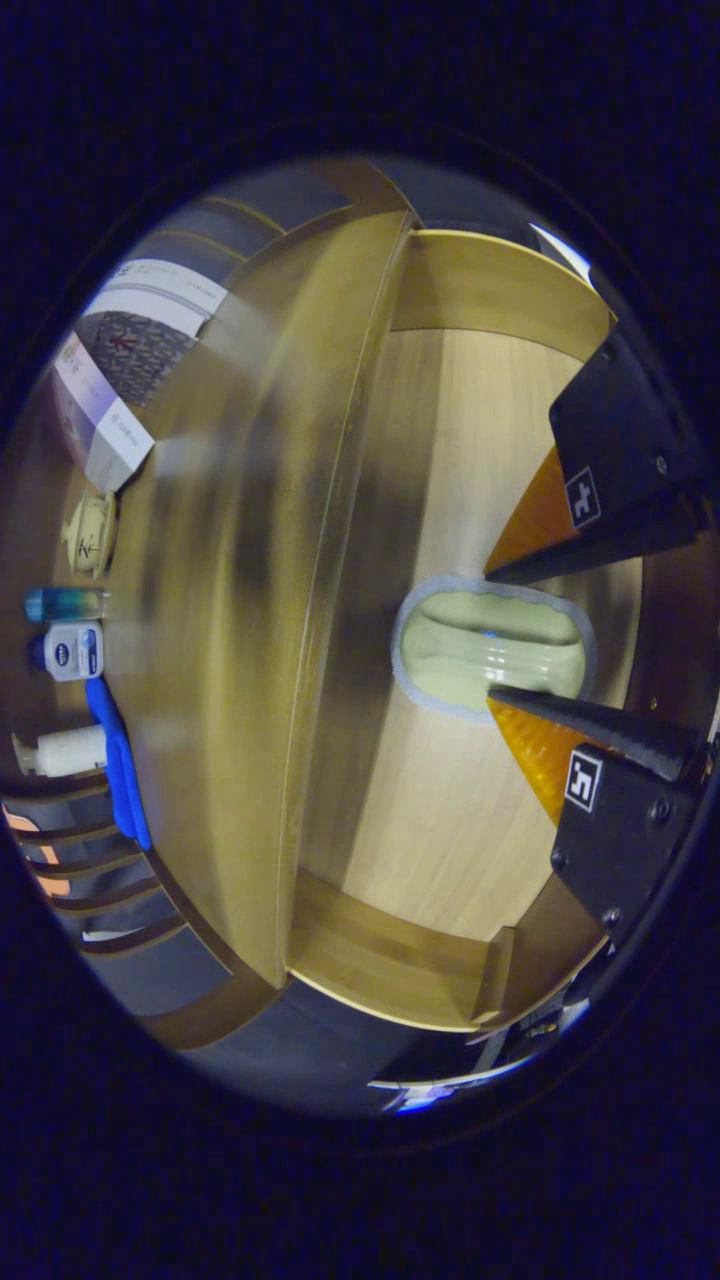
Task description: Pull open the drawer, take out the items inside it, and place them on the countertop above the cabinet.
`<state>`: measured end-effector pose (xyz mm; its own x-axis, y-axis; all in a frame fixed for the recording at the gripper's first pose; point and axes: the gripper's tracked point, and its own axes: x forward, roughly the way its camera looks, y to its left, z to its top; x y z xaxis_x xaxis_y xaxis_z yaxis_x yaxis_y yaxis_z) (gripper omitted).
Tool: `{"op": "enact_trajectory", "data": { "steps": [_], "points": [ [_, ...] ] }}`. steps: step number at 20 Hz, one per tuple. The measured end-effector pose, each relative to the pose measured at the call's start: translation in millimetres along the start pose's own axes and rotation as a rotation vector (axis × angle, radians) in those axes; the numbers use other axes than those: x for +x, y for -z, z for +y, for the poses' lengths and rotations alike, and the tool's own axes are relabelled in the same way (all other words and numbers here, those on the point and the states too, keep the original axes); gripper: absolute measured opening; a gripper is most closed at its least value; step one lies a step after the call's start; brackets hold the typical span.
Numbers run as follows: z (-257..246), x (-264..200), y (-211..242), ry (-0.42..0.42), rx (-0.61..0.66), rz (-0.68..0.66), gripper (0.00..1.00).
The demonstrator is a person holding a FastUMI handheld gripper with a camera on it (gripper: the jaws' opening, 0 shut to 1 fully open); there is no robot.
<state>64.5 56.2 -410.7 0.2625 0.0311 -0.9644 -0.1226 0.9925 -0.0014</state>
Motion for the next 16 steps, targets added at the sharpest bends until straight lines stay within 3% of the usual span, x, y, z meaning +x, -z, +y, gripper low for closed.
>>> {"op": "enact_trajectory", "data": {
  "steps": [7, 9, 16],
  "points": [
    [6, -2, -1, -0.043, 0.000, -0.012, 0.25],
    [4, -5, -3, -0.044, 0.013, -0.022, 0.20],
    [-13, -44, -20, -0.016, 0.017, -0.092, 0.18]
  ]
}}
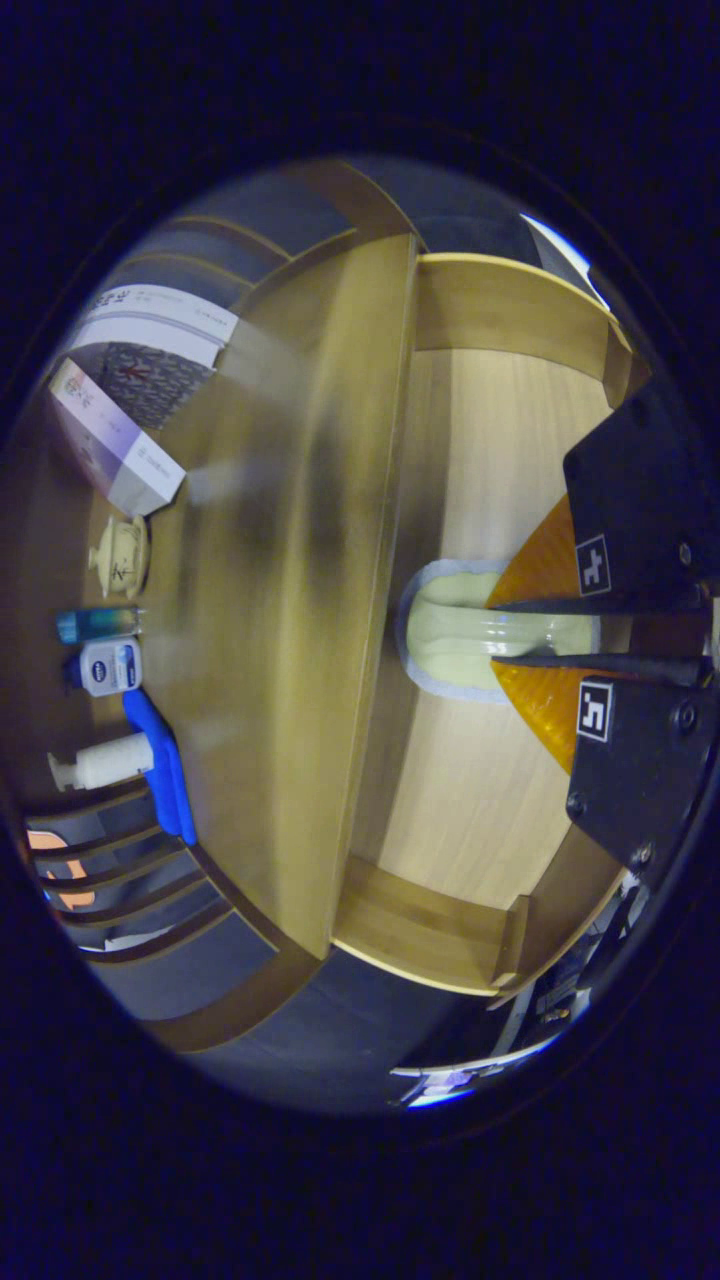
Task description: Pull open the drawer, take out the items inside it, and place them on the countertop above the cabinet.
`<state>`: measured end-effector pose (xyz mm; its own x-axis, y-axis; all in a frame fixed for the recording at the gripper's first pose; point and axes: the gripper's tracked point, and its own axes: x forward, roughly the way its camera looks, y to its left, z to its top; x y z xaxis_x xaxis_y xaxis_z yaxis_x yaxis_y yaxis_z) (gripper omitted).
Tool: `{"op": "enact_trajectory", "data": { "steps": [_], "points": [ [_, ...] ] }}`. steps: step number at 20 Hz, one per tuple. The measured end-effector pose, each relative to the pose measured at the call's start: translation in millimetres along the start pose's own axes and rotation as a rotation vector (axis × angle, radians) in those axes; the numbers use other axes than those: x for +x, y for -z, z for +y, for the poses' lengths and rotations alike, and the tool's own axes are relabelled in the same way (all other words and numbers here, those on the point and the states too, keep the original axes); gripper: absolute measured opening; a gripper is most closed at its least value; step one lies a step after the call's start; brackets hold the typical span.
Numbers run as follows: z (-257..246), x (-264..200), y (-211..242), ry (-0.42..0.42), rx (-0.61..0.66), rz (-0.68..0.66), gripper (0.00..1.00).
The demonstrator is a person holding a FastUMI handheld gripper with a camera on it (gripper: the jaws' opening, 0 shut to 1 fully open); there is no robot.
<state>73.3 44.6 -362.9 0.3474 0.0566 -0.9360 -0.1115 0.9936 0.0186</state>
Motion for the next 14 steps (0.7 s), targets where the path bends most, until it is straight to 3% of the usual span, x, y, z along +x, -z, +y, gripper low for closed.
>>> {"op": "enact_trajectory", "data": {
  "steps": [14],
  "points": [
    [13, -69, -15, -0.038, -0.082, -0.089, 0.18]
  ]
}}
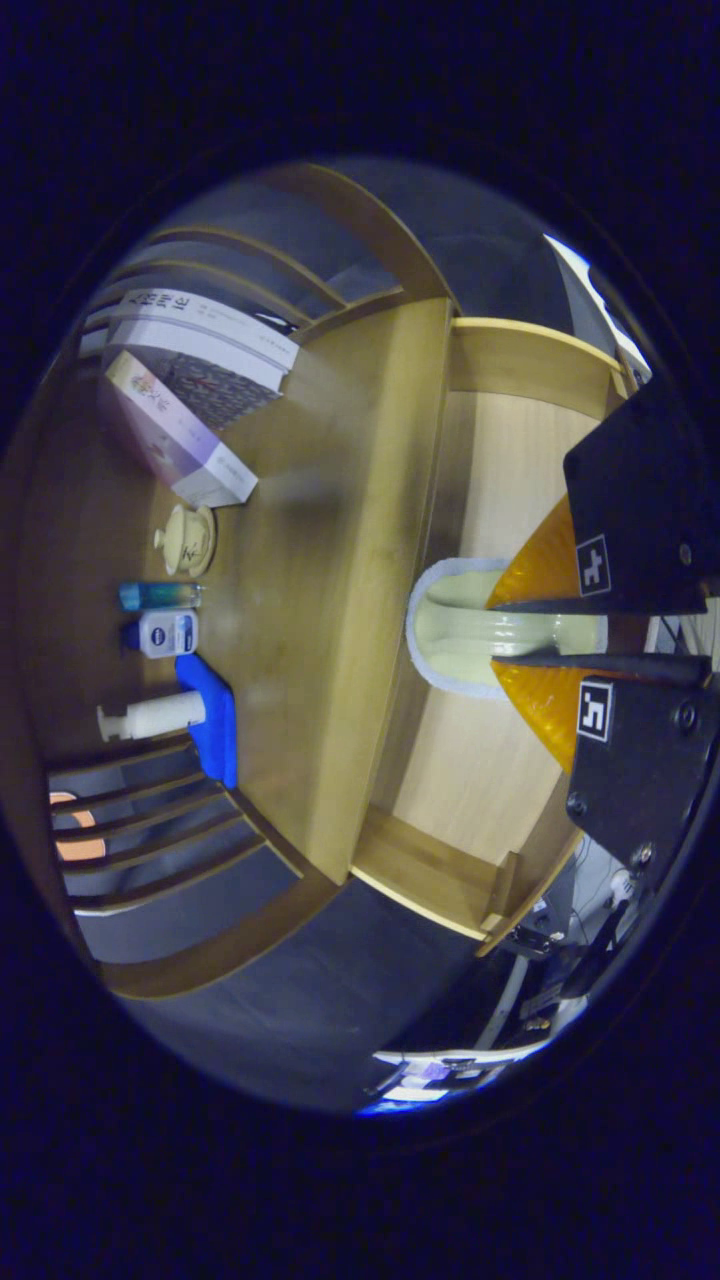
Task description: Pull open the drawer, take out the items inside it, and place them on the countertop above the cabinet.
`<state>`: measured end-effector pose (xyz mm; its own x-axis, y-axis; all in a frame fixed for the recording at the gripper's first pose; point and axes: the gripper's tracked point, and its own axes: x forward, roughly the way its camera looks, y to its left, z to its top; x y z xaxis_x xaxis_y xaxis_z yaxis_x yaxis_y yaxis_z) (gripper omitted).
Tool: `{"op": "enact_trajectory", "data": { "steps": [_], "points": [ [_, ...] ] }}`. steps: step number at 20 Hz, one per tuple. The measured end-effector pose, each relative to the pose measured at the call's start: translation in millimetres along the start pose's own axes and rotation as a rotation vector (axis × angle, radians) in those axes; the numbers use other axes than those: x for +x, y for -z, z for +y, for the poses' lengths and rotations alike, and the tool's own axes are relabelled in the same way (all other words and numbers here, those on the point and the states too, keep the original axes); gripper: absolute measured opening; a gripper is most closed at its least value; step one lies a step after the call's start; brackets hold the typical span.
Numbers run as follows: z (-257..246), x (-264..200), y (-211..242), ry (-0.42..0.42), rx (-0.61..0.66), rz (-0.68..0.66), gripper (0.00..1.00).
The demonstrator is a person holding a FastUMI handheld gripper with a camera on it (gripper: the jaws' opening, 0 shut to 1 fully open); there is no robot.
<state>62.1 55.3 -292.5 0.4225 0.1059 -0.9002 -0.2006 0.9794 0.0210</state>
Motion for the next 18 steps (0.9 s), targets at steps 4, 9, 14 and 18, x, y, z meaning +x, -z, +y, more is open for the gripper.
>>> {"op": "enact_trajectory", "data": {
  "steps": [4, 9, 14, 18],
  "points": [
    [3, -15, -11, -0.008, 0.000, -0.038, 0.18],
    [-3, -22, -41, 0.011, 0.026, -0.089, 0.18],
    [-16, -7, -77, 0.052, 0.066, -0.129, 0.18],
    [-14, 13, -98, 0.029, 0.112, -0.157, 0.17]
  ]
}}
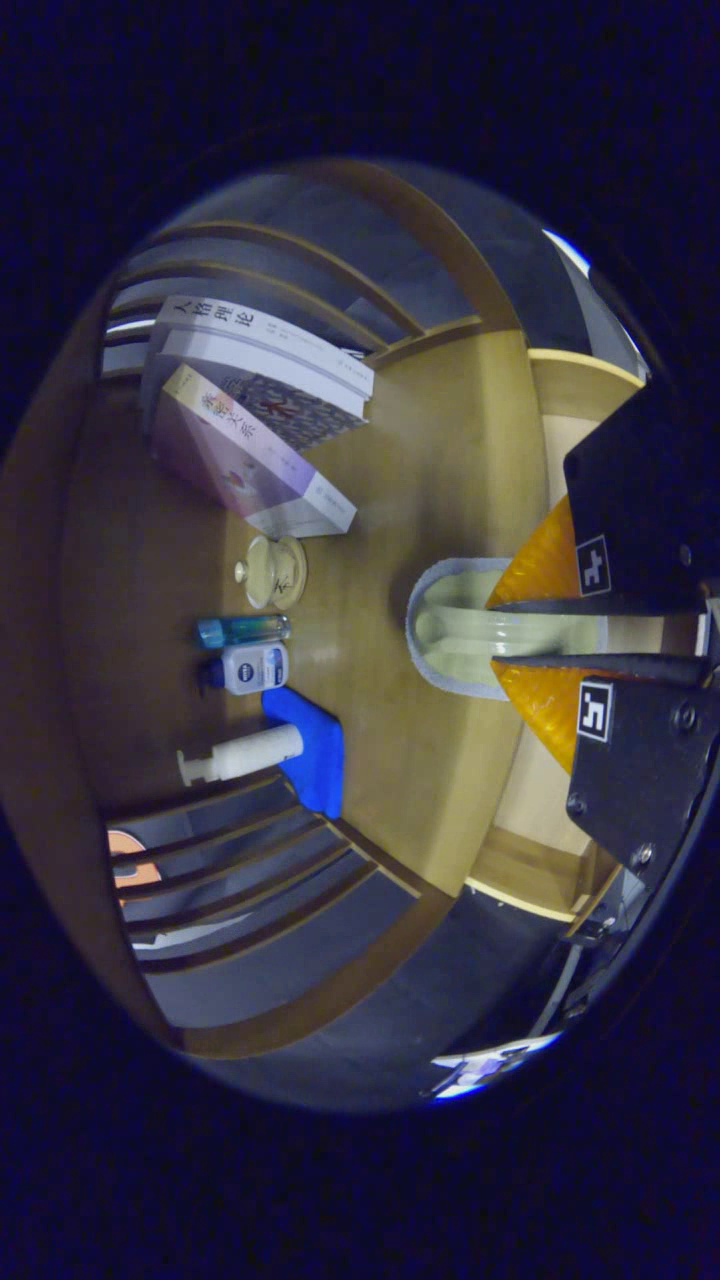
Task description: Pull open the drawer, take out the items inside it, and place them on the countertop above the cabinet.
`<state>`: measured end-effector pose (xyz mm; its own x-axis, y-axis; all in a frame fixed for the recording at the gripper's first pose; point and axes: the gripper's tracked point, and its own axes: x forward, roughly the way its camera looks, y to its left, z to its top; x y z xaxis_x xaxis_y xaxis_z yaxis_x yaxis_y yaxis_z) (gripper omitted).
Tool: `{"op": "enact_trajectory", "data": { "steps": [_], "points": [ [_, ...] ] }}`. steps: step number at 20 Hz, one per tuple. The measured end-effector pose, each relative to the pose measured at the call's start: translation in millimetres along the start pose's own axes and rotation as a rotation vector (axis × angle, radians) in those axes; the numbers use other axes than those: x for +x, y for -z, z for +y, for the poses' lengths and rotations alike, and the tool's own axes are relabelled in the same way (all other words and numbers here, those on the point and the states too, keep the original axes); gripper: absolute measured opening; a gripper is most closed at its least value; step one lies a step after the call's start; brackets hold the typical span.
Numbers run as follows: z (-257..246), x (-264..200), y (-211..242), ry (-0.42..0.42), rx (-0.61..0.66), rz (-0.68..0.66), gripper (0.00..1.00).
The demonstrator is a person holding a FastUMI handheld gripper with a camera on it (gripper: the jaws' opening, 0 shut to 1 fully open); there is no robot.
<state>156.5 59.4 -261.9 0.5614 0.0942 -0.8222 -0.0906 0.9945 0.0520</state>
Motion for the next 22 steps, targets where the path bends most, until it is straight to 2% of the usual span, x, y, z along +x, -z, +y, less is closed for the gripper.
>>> {"op": "enact_trajectory", "data": {
  "steps": [14, 22],
  "points": [
    [6, 54, -36, 0.042, 0.030, 0.044, 0.18],
    [8, 69, -38, 0.074, -0.013, 0.063, 0.18]
  ]
}}
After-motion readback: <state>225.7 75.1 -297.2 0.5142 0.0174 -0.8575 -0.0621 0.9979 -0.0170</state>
